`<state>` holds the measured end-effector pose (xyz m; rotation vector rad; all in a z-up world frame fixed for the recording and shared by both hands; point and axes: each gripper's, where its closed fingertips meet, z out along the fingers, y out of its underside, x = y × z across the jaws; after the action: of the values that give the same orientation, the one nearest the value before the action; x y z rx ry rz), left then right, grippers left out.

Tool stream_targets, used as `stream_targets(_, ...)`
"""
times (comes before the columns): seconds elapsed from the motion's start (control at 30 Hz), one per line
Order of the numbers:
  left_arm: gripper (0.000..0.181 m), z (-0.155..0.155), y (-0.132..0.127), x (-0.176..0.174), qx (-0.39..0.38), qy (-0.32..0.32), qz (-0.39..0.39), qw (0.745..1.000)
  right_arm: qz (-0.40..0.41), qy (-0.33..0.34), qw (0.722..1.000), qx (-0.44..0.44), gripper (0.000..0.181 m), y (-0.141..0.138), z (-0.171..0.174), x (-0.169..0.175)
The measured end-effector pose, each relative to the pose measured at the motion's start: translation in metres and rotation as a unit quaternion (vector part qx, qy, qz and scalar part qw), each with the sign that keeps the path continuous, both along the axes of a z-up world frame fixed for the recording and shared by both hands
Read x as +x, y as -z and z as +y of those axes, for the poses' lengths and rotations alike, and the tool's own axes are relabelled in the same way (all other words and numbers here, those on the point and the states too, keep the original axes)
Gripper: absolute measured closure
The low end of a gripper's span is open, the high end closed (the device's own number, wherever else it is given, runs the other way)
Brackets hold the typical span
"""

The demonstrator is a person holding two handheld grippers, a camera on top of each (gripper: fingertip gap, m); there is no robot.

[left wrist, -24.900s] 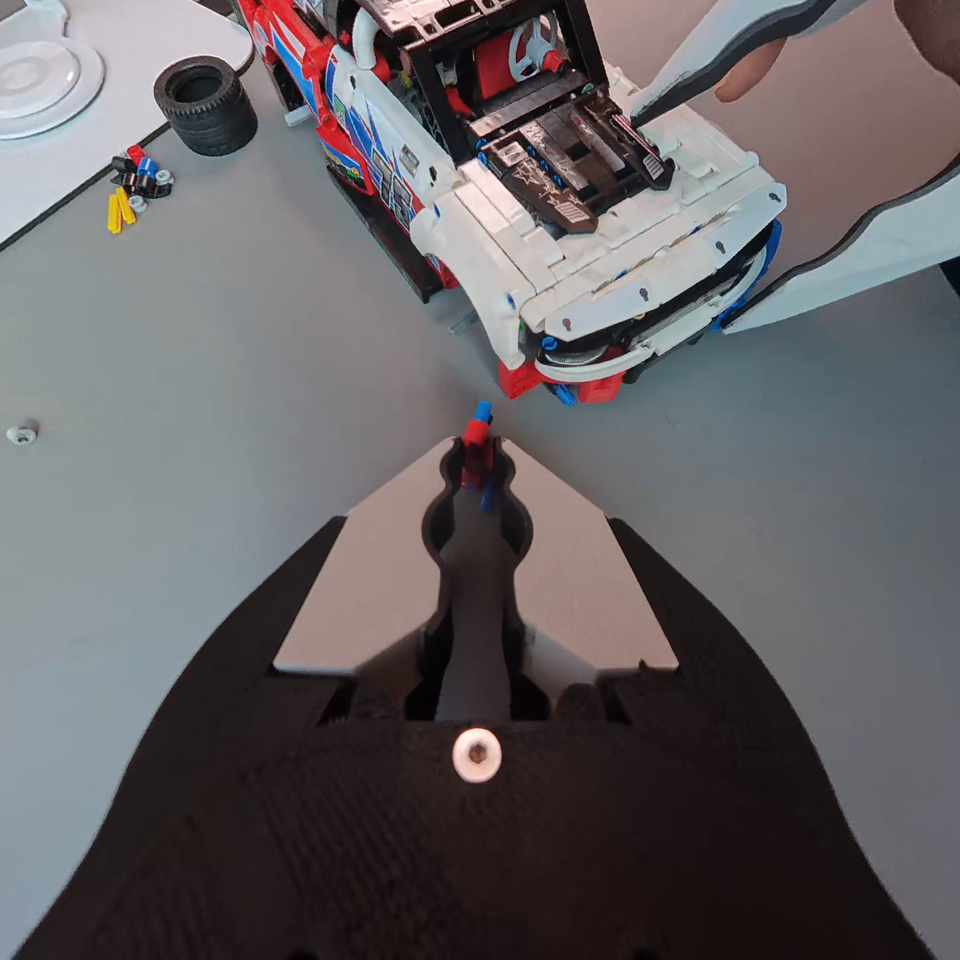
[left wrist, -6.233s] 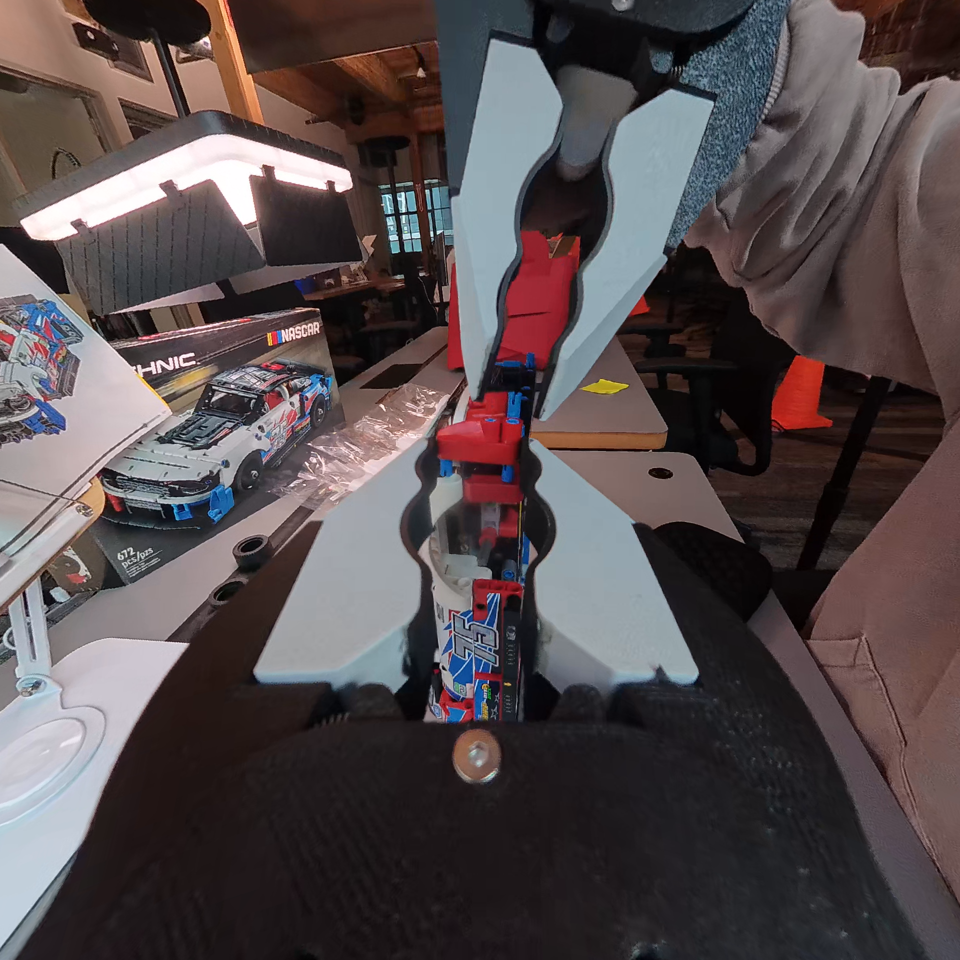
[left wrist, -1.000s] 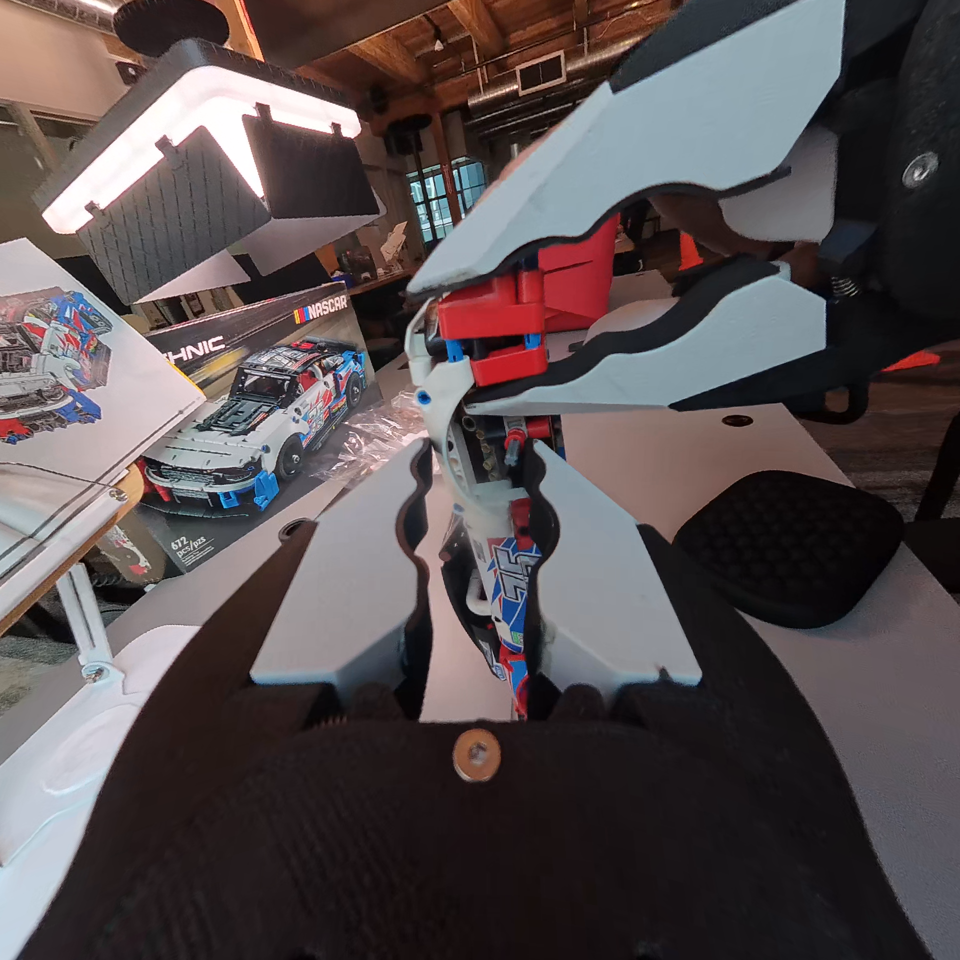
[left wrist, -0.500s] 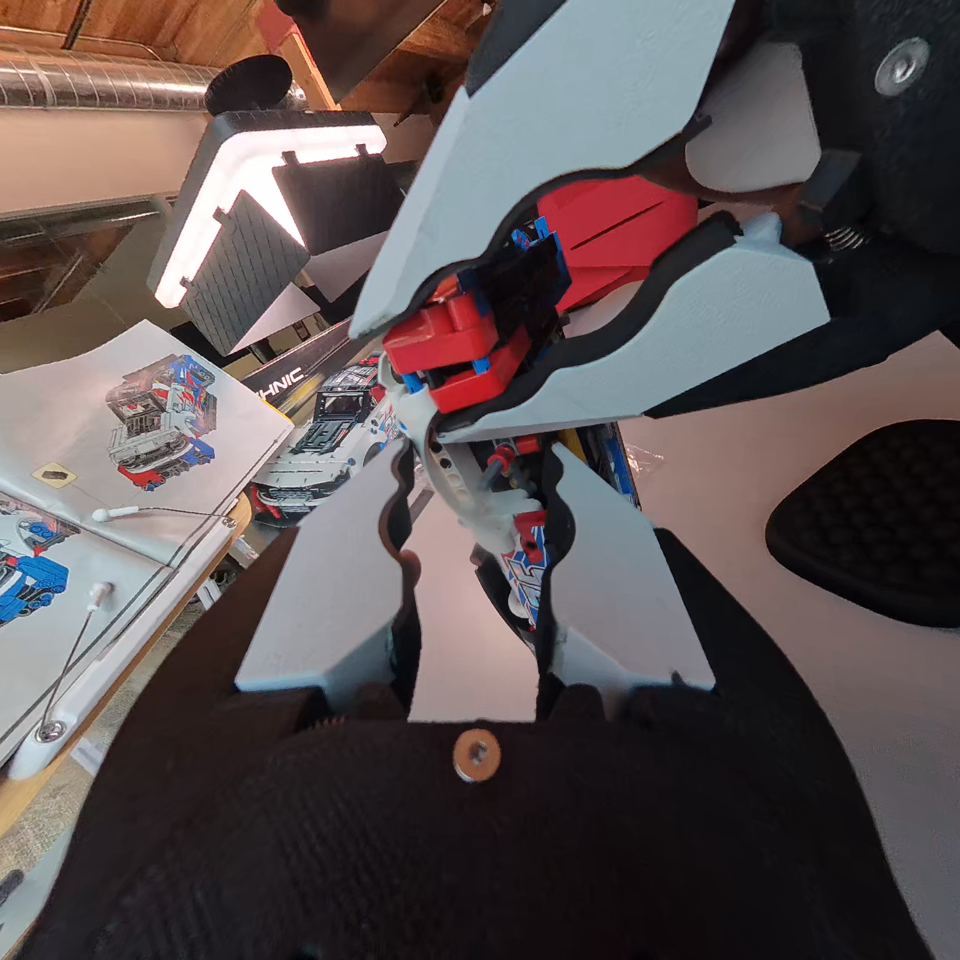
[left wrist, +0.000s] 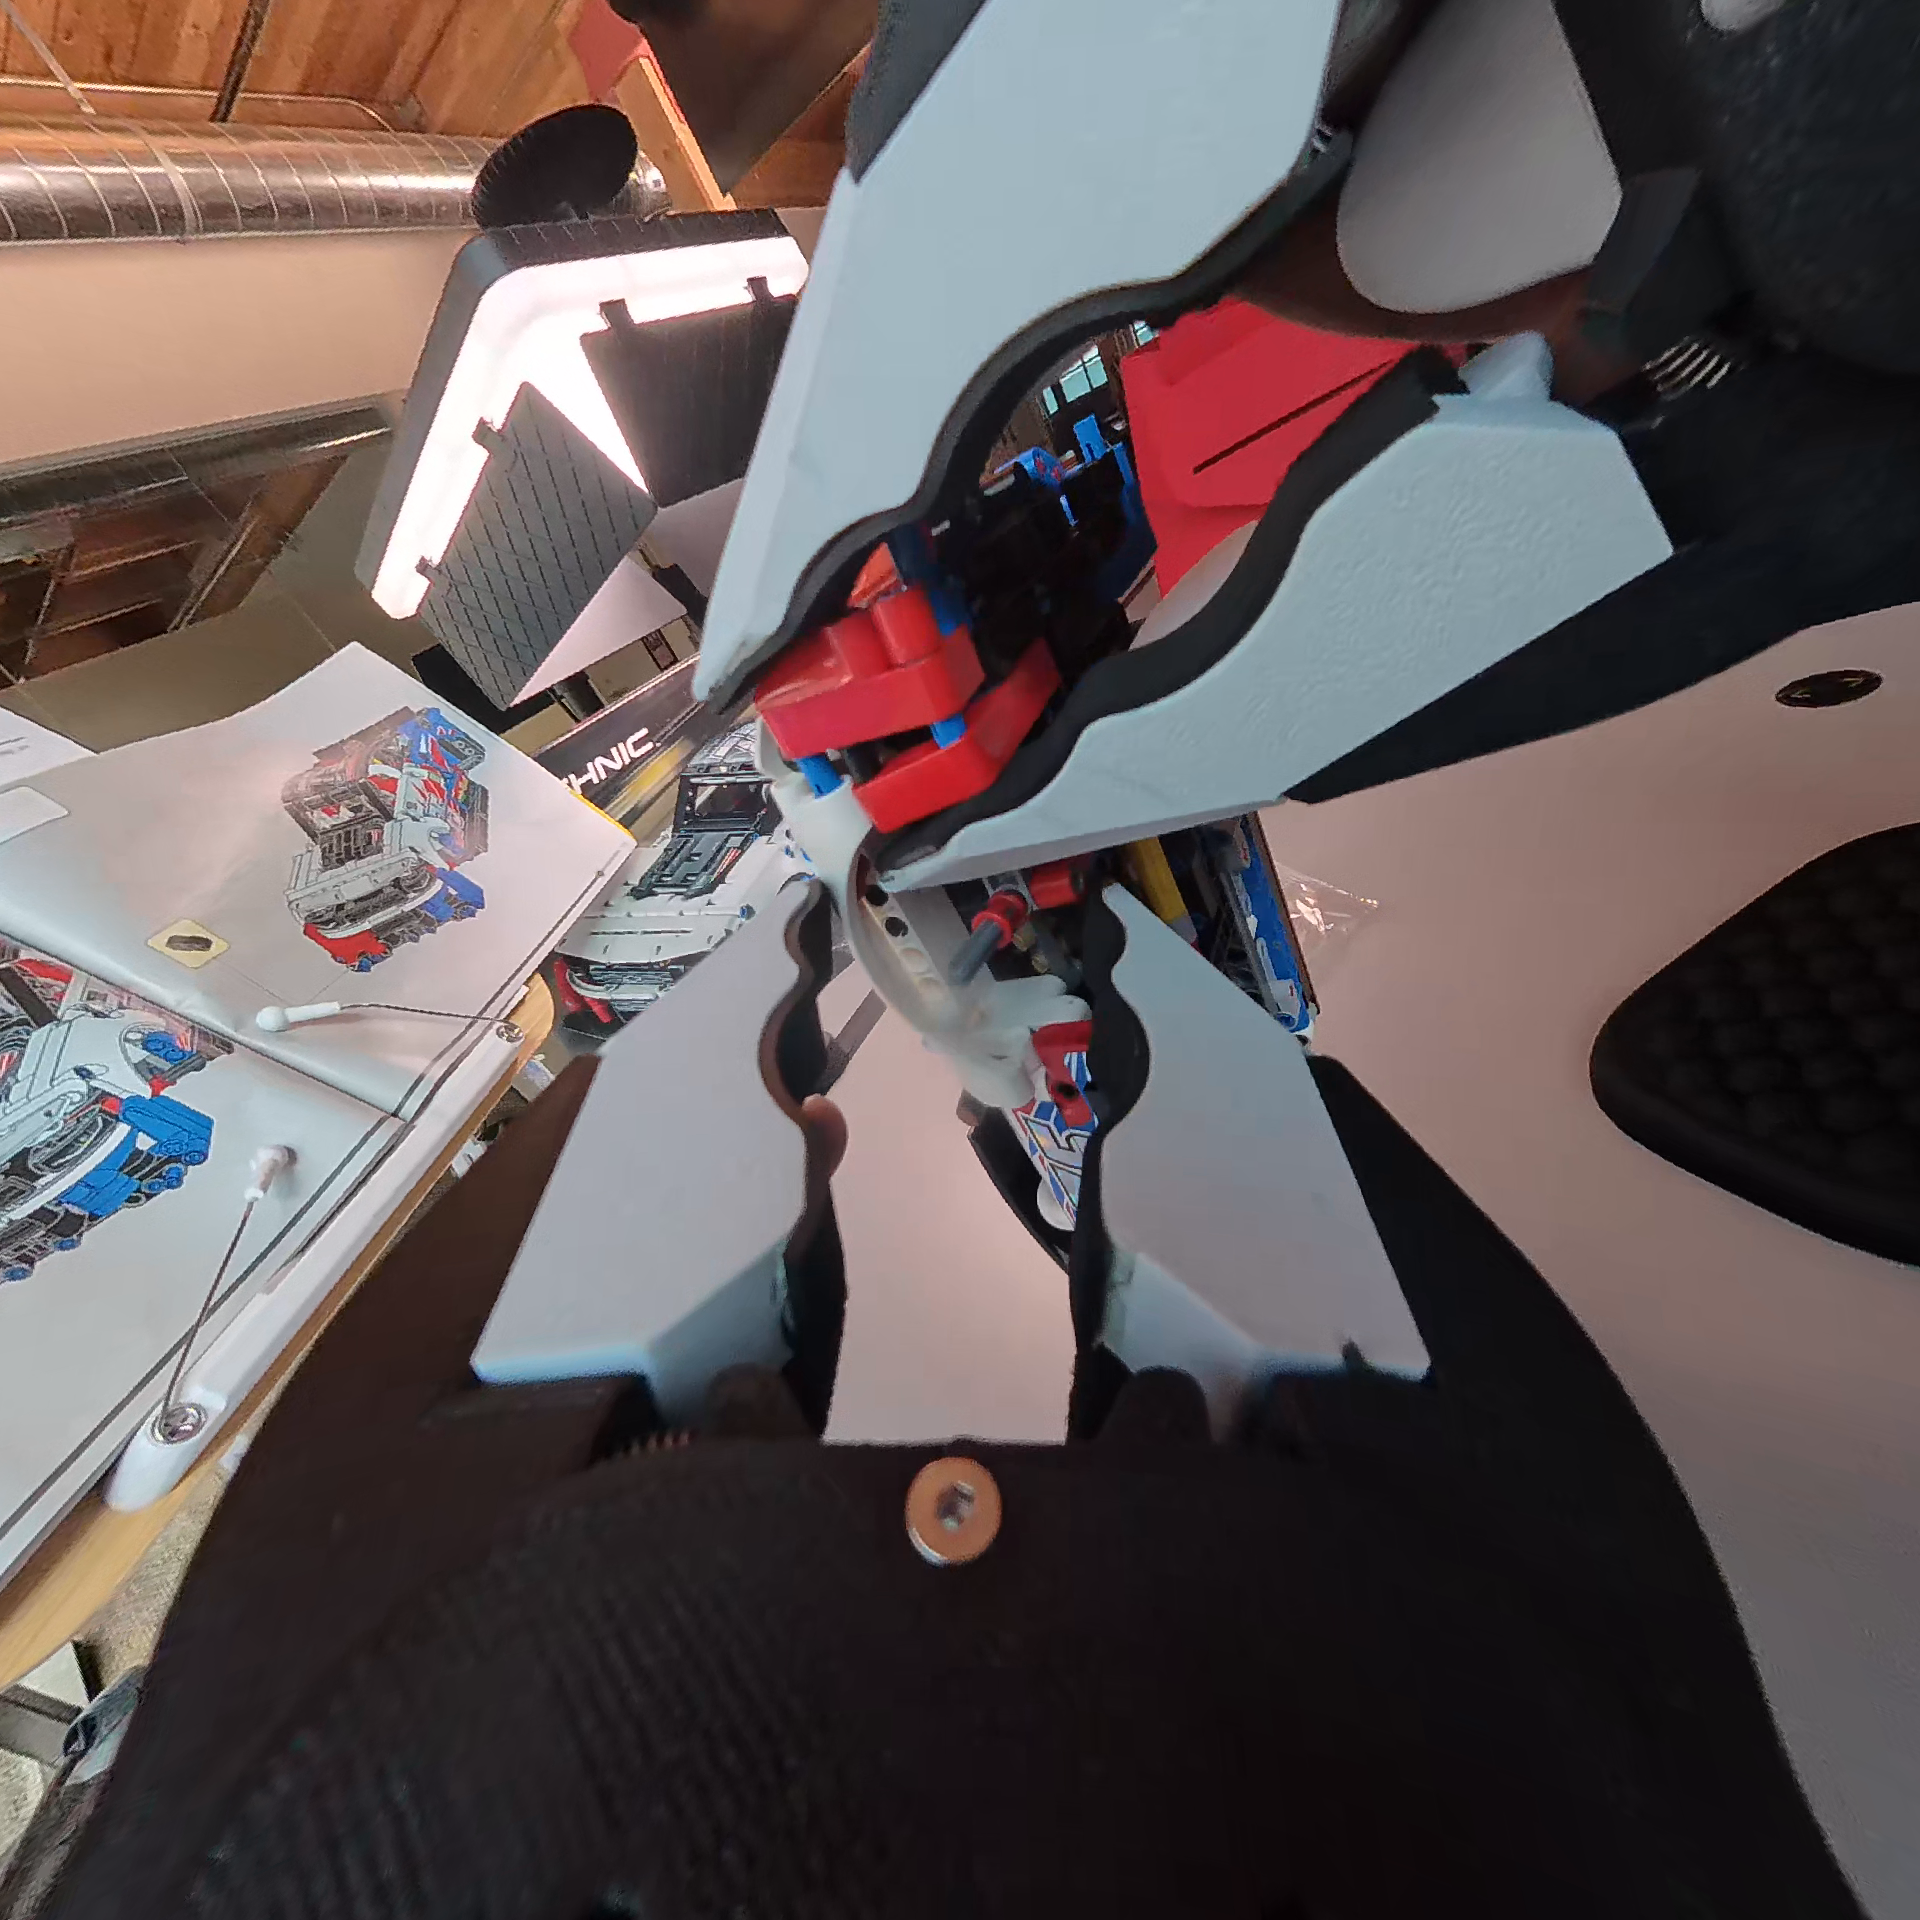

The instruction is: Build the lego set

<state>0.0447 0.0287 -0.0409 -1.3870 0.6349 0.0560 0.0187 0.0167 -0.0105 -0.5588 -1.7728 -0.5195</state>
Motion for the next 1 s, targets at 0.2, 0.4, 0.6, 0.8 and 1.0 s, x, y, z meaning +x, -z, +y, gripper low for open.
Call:
stream_targets(0.2,0.134,0.003,0.000,0.000,-0.011,-0.006,-0.008,1.000,0.001,0.024,0.998,0.051,0.149,-0.002,0.004,-0.001)
stream_targets(0.4,0.134,0.001,-0.001,0.003,-0.006,0.017,-0.041,0.999,0.031,0.042,0.997,0.064,0.147,-0.002,0.008,-0.001)
stream_targets(0.6,0.134,0.001,-0.001,0.003,0.006,0.011,-0.041,0.999,0.017,0.053,0.997,0.060,0.149,-0.002,0.009,-0.001)
stream_targets(0.8,0.135,0.001,-0.001,0.002,0.009,-0.006,-0.038,0.999,0.012,0.042,0.997,0.058,0.150,-0.002,0.009,-0.002)
stream_targets(1.0,0.135,0.002,-0.001,0.001,0.011,-0.016,-0.037,0.999,0.016,0.035,0.997,0.064,0.152,-0.002,0.010,-0.003)
